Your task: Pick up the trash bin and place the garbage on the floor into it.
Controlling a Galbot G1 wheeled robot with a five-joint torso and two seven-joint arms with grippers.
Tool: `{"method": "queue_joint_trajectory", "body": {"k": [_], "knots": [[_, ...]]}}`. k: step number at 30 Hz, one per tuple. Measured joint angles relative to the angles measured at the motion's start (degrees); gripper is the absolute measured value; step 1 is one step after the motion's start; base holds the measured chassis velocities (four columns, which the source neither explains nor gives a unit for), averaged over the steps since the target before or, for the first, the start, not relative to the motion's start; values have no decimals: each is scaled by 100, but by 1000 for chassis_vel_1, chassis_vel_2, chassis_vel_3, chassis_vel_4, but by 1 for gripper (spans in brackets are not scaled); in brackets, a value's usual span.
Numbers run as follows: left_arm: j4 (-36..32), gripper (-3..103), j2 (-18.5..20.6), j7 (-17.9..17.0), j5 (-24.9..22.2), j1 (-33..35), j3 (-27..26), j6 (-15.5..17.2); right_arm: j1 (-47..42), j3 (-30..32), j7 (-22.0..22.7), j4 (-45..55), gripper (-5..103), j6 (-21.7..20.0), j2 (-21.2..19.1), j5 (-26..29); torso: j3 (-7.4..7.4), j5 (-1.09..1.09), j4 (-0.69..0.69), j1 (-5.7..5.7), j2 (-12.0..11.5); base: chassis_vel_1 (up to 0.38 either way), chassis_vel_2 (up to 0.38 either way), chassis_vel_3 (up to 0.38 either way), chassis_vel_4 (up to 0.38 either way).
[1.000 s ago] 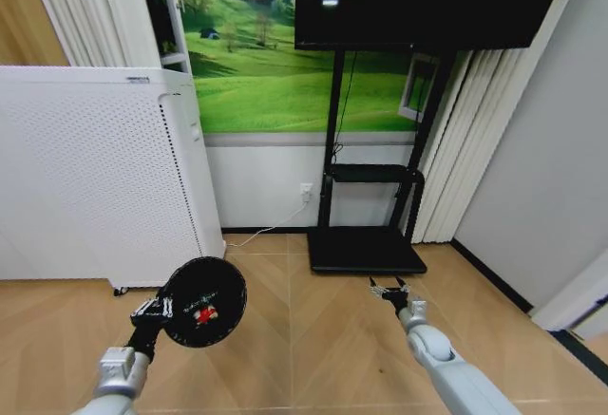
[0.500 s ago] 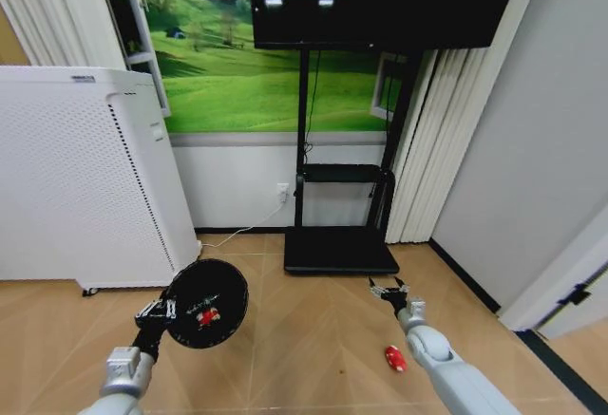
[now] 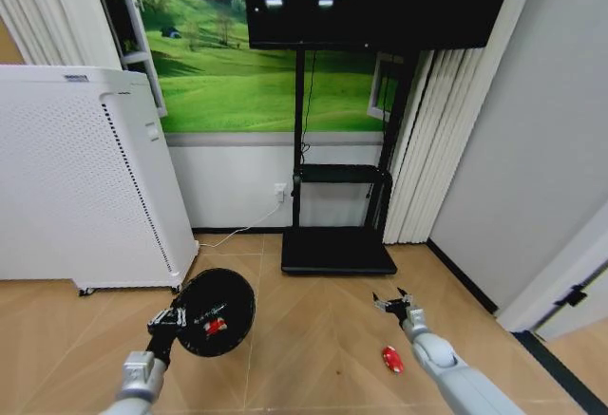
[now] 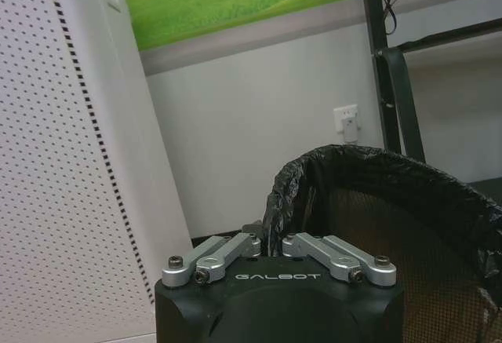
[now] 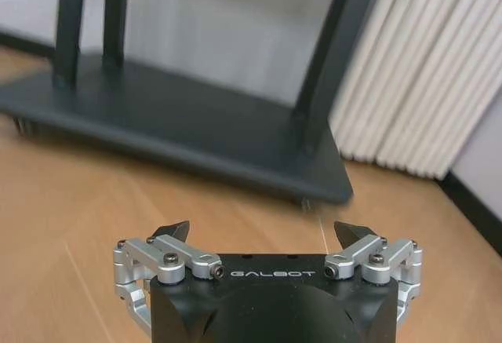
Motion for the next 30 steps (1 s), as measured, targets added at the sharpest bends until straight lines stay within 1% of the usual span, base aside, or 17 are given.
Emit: {"method": "queue_joint_trajectory", "body": {"k": [2,3,4,7,11,13,16,21,23,30], "knots": [[94,7,43,7,28,-86,113,-9,15,-174,-50,-349,100,-29,-59,-42,0,1,0,0,0,0,0,0,0],[125,7,73,8,30,-146,171,-13,15,-287,-100,-552,100,-29,-96,-91,0,1,-3,0,0,0,0,0,0],[125,7,73,8,30,-146,171,-13,15,-287,-100,-552,100,-29,-96,-91,0,1,-3,0,0,0,0,0,0],[203,7,126,22,29,-245,262,-25,10,-482,-211,-844,100,-5,-187,-108,0,0,1,0,0,0,0,0,0],[289,7,145,33,27,-308,304,-59,-91,-593,-314,-894,100,67,-300,-111,0,0,3,0,0,0,0,0,0],[370,7,157,40,22,-365,333,-94,-220,-662,-398,-876,100,108,-387,-131,0,0,0,0,0,0,0,0,0],[443,7,176,45,11,-430,380,-108,-296,-750,-480,-895,100,145,-441,-162,0,-1,-1,0,0,0,0,0,0],[481,7,207,47,-4,-507,474,-108,-266,-942,-577,-1107,100,229,-444,-253,0,0,0,0,0,0,0,0,0],[509,7,208,45,-12,-558,522,-90,-153,-1055,-671,-1321,100,278,-381,-387,0,-1,1,0,0,0,0,0,0],[550,7,197,42,-12,-582,555,-74,-48,-1209,-709,-1544,100,289,-304,-434,0,0,1,0,0,0,0,0,0]]}}
